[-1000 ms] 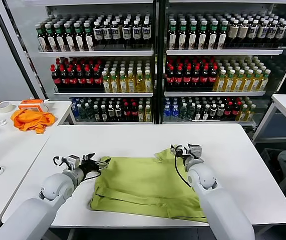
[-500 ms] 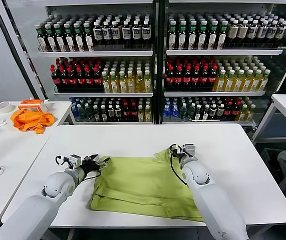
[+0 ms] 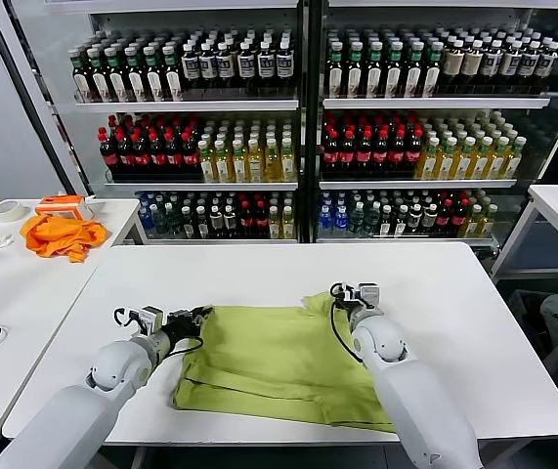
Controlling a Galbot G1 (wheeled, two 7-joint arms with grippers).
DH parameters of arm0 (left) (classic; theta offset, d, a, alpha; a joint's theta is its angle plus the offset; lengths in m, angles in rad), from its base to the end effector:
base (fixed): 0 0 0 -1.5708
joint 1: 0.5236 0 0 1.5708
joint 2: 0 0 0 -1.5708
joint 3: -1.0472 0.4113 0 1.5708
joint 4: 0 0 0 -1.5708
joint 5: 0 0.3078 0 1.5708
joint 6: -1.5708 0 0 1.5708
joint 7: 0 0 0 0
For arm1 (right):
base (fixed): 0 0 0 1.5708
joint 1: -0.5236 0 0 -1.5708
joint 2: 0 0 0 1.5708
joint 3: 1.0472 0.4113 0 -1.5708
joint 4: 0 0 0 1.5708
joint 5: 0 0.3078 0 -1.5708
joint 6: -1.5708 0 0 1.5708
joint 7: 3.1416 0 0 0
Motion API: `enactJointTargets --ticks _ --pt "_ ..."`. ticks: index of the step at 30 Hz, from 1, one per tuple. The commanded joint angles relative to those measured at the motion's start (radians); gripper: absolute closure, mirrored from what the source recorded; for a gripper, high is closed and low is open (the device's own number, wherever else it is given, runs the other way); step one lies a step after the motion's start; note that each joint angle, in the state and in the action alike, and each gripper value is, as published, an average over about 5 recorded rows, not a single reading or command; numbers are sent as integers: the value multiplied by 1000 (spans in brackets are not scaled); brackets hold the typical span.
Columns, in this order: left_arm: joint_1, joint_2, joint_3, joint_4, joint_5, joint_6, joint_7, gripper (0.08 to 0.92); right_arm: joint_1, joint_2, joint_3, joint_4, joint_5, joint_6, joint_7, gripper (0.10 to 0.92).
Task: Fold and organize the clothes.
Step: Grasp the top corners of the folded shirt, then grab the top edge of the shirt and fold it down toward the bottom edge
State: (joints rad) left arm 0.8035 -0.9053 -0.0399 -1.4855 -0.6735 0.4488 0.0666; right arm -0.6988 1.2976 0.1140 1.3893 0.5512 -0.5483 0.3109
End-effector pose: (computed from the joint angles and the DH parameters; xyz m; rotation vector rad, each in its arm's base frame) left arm 0.3678 0.1580 -0.3539 -0.4866 -2.5213 -0.1382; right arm 0.4256 -0.0099 -0.3583 0.1000 -2.6108 0.0005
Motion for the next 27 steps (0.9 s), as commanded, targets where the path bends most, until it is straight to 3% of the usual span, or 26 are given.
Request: enactJointTargets --ticks 1,12,27 --pt "39 38 -27 -91 -48 -53 -8 894 -64 -37 33 198 60 -27 39 913" --pt "268 94 -114 -311 -34 -87 -40 919 -344 -111 75 510 7 -30 48 918" --pt "413 97 -205 -380 -4 -96 -38 919 -568 -154 133 699 -76 -28 64 918"
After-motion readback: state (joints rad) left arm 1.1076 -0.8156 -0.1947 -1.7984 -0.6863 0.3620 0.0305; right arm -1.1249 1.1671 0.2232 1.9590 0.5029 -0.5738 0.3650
